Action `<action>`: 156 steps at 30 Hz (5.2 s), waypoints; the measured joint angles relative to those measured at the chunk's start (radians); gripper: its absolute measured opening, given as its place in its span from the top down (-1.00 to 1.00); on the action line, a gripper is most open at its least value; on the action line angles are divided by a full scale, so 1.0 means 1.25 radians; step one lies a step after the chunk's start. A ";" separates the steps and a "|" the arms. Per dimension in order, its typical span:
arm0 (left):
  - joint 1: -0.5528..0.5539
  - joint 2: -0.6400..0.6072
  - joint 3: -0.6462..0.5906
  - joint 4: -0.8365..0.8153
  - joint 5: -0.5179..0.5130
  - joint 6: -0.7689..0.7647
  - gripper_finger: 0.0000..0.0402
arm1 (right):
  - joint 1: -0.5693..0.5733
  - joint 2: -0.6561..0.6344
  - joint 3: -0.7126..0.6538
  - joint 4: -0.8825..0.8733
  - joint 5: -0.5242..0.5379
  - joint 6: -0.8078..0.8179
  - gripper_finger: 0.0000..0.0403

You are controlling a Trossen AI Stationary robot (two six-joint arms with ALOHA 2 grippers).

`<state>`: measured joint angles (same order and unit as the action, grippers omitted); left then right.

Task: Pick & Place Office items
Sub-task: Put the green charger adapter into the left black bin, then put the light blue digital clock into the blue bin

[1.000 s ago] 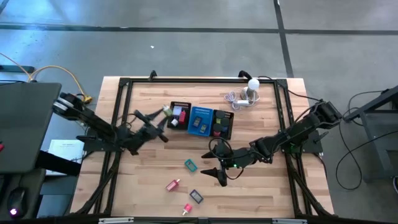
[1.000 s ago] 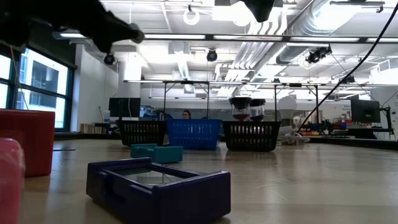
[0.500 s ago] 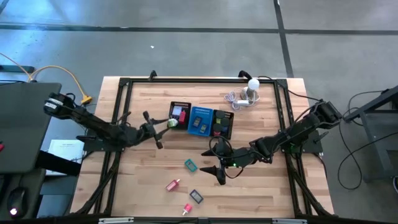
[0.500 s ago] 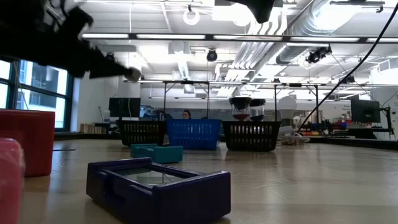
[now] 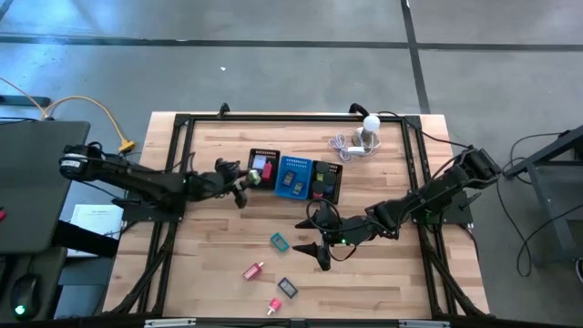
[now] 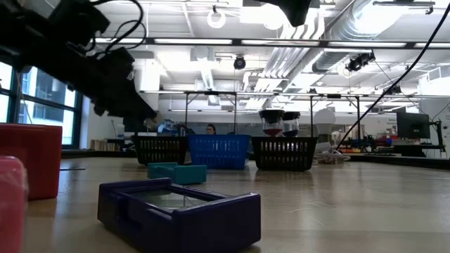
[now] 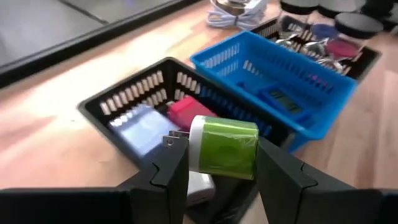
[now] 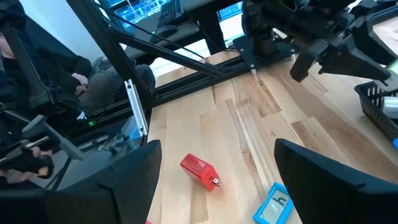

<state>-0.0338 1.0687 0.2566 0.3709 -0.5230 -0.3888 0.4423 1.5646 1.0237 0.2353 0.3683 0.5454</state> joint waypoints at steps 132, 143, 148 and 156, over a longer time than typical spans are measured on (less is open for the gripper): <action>-0.230 0.281 0.327 -0.202 0.511 0.312 -0.19 | 0.034 0.000 -0.001 -0.072 -0.043 -0.037 -0.50; -0.228 0.280 0.327 -0.157 0.425 0.237 -0.26 | 0.034 0.000 -0.001 -0.072 -0.043 -0.036 -0.50; -0.229 0.280 0.327 -0.114 0.350 0.218 -0.26 | 0.034 0.000 -0.001 -0.072 -0.043 -0.036 -0.50; -0.219 0.280 0.327 -0.066 0.339 0.187 -0.26 | 0.034 0.000 -0.001 -0.072 -0.043 -0.036 -0.50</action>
<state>-0.3081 1.4181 0.6659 0.2890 -0.0991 -0.1555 0.4847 1.5650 1.0229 0.1448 0.3149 0.5007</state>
